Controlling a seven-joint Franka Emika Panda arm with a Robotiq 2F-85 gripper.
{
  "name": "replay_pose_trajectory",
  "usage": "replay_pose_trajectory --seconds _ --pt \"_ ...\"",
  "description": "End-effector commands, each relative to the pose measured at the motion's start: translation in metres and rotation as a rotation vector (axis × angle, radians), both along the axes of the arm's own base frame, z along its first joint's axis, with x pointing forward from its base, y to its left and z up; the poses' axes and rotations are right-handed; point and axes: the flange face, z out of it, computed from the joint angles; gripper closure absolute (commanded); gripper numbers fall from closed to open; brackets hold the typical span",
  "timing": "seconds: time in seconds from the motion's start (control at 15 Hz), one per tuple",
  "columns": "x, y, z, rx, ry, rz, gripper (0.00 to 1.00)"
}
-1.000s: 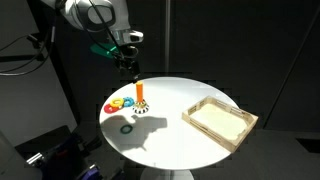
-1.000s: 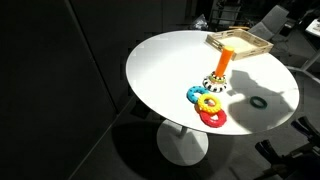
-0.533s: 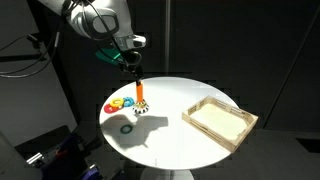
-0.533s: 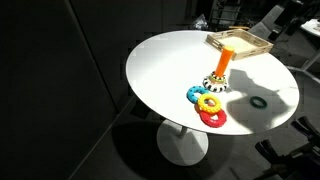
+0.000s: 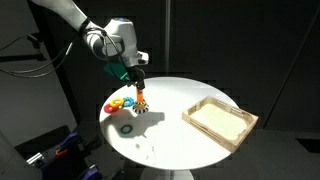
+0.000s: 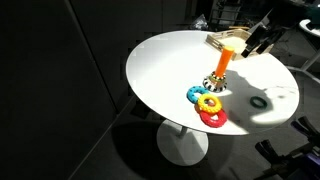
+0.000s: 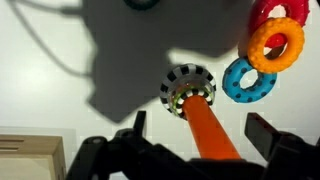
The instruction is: Move the orange stand to the right then put the black and white and yellow rings on the table
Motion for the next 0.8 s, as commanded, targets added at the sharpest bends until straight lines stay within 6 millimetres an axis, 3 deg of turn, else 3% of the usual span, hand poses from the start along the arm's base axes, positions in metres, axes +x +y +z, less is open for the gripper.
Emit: replay_pose_trajectory --seconds 0.0,0.73 --pt "0.021 0.012 -0.02 0.04 -0.015 0.051 0.0" --pt "0.056 0.046 -0.068 -0.024 -0.063 0.206 0.0"
